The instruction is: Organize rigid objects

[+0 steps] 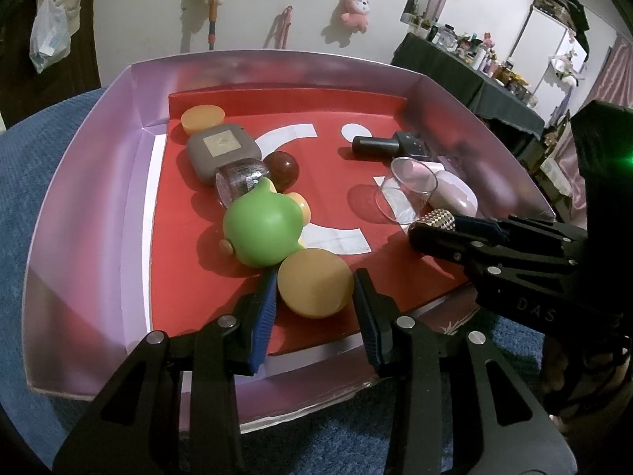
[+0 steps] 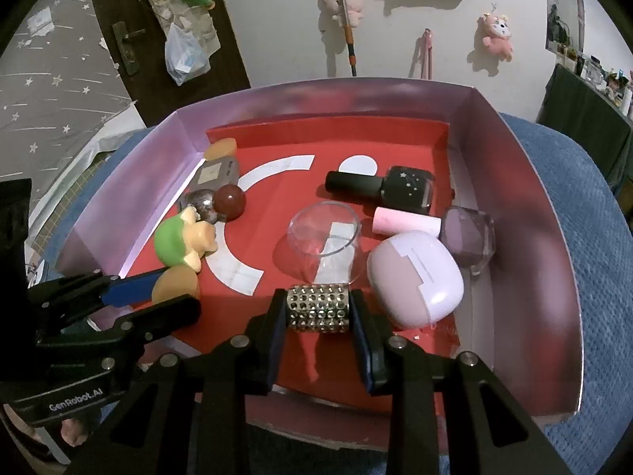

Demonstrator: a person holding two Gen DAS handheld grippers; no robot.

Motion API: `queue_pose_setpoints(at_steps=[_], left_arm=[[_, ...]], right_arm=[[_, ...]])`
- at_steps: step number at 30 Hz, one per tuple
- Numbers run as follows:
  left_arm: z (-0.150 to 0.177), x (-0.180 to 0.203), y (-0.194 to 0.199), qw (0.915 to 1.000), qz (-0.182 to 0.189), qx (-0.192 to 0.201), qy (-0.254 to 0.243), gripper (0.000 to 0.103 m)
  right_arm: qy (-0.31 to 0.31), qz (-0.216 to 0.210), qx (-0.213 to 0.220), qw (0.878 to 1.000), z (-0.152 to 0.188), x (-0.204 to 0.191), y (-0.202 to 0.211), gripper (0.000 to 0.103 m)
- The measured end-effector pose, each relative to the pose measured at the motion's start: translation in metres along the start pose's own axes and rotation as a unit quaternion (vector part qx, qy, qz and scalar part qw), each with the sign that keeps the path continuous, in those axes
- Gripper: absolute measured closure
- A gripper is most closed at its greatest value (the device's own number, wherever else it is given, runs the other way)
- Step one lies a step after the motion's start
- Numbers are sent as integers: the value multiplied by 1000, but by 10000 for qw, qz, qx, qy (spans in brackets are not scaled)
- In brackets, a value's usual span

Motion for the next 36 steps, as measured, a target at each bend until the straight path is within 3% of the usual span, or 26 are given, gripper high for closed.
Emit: queue_pose_setpoints(at_steps=[20, 26, 30, 33, 36], left_arm=[[1, 3, 2, 9995, -209, 134, -177, 66], [1, 0, 9, 9993, -261, 244, -101, 53], [1, 0, 15, 9990, -275, 349, -89, 52], [2, 0, 18, 9988, -284, 380, -84, 44], [3, 1, 23, 9986, -284, 442, -87, 44]], right_arm=[[-18, -6, 28, 10000, 1, 0, 1, 70], [-25, 2, 40, 10000, 1, 1, 2, 68], [-21, 2, 92, 10000, 1, 0, 6, 59], [-28, -1, 123, 9999, 1, 0, 9, 59], [-43, -3, 171, 9998, 1, -1, 13, 54]])
Point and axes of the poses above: each gripper's, at about its wrist camera, not at the fingertips, and y roughly against the way its jaws point, x to its right, z to its underside, the point moved 4 cm from there along -y, roughly the way its jaws point, and after that the axes turned 9 degrees about y, right-handed, at the moved point
